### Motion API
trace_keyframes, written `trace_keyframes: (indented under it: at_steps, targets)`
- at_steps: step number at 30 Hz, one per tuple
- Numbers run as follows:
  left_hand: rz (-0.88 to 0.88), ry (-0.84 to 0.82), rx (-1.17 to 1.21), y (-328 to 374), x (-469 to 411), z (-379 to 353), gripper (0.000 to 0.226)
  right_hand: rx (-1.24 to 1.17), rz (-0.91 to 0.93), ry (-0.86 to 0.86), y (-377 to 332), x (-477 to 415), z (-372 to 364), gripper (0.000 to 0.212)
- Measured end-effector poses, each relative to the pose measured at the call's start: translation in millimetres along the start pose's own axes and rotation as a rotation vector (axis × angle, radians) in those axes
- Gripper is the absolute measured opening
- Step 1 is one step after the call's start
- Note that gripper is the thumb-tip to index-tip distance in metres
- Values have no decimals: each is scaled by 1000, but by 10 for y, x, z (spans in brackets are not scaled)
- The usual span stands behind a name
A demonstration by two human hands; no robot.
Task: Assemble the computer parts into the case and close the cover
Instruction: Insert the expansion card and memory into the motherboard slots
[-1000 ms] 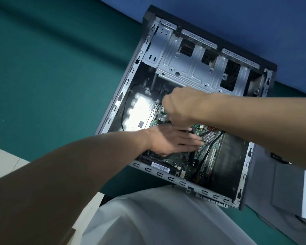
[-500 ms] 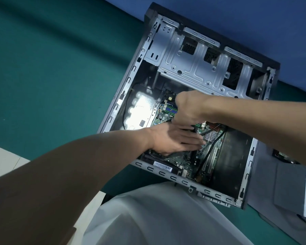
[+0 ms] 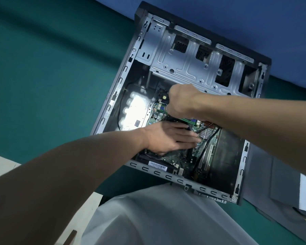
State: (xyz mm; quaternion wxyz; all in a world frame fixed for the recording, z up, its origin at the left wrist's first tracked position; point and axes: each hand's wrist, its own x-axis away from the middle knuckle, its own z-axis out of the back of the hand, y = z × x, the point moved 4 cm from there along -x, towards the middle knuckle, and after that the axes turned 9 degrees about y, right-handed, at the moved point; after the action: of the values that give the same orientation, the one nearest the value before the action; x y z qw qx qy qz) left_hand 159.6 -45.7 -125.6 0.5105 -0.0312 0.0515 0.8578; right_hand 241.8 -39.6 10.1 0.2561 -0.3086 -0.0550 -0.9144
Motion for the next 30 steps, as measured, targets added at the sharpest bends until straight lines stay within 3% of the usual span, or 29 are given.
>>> trace_keyframes:
  at_steps: [2, 4, 6, 8, 10, 14, 16, 17, 19, 20, 23, 25, 28, 30]
  targets:
    - [-14, 27, 1, 25, 13, 16, 73, 186, 137, -90, -62, 94, 29, 14]
    - [-20, 49, 48, -2, 14, 47, 69, 408, 367, -43, -105, 157, 62, 4]
    - [-20, 57, 61, -17, 15, 61, 67, 612, 640, 81, -150, 190, 75, 20]
    - [-30, 66, 49, -15, 13, 28, 66, 633, 791, 123, -138, 225, 48, 34]
    - [-27, 50, 70, -7, -6, 11, 67, 547, 740, 124, -110, 206, -9, 37]
    - [-16, 78, 54, -21, 12, 49, 62, 46, 106, 29, 95, -31, -10, 34]
    - [-16, 100, 39, -7, 19, 50, 61, -128, 13, -89, 130, -57, -3, 31]
    - [-22, 88, 20, -4, 17, 48, 62, -126, 37, -121, 107, -36, 7, 30]
    - [-34, 71, -3, -10, 2, 53, 63, 104, 189, -135, -3, 63, 6, 15]
    - [-42, 51, -7, -15, -1, 53, 63, 258, 303, -90, -64, 115, 1, 9]
    - [-62, -13, -31, -34, 5, 65, 64, 675, 641, 181, -200, 196, 70, 20]
    - [-36, -26, -3, -36, 0, 68, 64, 738, 780, 227, -188, 208, 105, 23]
    - [-23, -28, 16, -26, -7, 70, 63, 636, 767, 156, -171, 205, 62, 27]
    - [-32, -27, 0, -19, 6, 57, 65, 438, 512, 147, -150, 134, 50, 23]
